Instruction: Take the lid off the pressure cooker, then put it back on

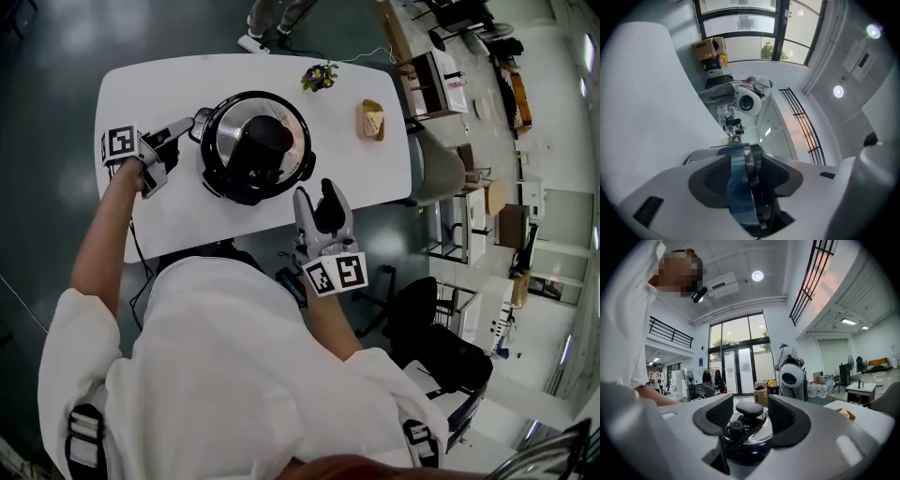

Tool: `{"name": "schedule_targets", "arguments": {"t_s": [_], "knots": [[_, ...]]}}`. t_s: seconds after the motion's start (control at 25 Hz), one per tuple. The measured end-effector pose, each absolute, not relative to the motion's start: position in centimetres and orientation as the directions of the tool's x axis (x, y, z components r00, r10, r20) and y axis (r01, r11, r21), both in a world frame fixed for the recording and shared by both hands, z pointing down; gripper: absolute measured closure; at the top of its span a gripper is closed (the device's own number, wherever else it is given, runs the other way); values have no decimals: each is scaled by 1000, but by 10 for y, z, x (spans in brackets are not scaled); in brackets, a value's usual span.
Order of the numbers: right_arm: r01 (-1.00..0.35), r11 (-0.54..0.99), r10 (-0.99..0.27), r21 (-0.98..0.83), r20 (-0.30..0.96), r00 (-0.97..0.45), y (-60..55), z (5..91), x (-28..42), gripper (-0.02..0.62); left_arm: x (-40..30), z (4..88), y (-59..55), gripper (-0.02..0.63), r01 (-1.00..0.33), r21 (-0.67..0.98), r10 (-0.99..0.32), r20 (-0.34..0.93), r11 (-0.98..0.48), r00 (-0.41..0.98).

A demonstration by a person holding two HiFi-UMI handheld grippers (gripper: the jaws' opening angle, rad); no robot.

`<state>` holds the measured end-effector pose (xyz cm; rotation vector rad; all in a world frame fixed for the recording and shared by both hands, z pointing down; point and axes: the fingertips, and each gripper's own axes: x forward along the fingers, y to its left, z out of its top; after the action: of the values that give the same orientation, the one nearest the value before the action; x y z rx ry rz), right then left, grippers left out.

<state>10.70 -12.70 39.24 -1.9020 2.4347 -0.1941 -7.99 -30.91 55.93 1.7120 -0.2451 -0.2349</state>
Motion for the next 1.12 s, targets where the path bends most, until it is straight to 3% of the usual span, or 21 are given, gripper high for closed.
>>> {"name": "schedule_targets", "arguments": {"t_s": [0.4, 0.56, 1.12], "knots": [[-955, 278, -957, -104, 53, -284, -147, 394, 100, 364, -67, 563, -305, 458, 52, 991, -360, -95, -127, 928], [-941, 325, -940, -94, 79, -333, -156, 399, 91, 364, -67, 561, -303, 524, 64, 993, -380, -97, -98, 920], [-765, 638, -730, 92, 390, -562, -205, 413, 77, 363, -72, 563, -306, 534, 117, 988, -477, -149, -96, 866]]}}
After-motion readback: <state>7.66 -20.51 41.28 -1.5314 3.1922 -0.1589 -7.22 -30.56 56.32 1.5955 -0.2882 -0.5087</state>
